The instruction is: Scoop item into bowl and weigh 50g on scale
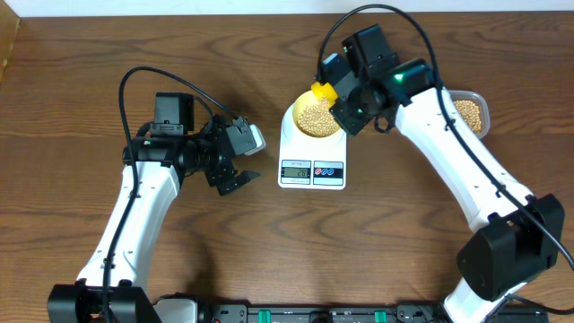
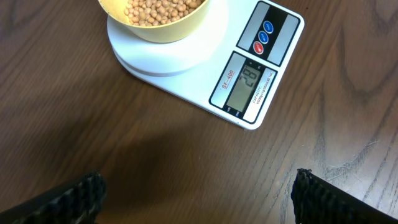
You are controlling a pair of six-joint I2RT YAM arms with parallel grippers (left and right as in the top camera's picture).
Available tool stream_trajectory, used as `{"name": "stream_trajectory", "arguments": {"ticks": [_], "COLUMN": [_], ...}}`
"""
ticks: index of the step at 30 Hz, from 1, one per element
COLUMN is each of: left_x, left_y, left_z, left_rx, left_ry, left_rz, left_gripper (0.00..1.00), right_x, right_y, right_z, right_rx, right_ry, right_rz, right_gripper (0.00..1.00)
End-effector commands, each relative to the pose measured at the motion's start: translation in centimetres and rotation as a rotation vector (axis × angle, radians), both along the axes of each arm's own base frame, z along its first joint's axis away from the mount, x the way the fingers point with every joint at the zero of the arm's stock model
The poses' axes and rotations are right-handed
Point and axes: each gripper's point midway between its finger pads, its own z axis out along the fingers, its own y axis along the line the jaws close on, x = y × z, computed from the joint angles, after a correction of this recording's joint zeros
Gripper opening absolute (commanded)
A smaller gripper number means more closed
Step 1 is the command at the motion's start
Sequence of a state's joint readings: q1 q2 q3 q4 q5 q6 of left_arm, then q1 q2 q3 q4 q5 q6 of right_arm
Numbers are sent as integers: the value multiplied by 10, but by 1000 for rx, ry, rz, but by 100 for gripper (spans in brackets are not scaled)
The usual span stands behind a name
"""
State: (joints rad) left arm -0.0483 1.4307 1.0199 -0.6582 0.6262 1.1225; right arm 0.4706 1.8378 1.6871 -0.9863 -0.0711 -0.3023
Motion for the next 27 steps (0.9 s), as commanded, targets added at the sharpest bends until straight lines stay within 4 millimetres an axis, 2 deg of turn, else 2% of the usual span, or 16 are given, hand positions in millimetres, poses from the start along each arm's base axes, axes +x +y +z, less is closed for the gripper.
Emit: {"name": "stream_trajectory", "arguments": {"ticks": [1,12,17,21,27], "left_x": [-1,-1,-1,-1,-1], "left_y": [-1,-1,-1,-1,-1], "left_z": [6,6,6,6,6], "left_rx": [-18,-18,-18,-18,-18], "left_ry": [-6,-6,-6,-6,-6], "left_rz": [3,3,3,3,3], "left_gripper": [98,98,98,97,98], "right_x": [3,3,15,24,25], "right_y": [2,7,6,-10,-42], "right_z": [7,9,15,24,59], "right_rx": [-60,-122,-41,36,180], "right_ry": [-57,-105,-116,-95,-17], "right_rz": [31,54,-94,-273,-390], "right_gripper": [1,1,1,1,1]}}
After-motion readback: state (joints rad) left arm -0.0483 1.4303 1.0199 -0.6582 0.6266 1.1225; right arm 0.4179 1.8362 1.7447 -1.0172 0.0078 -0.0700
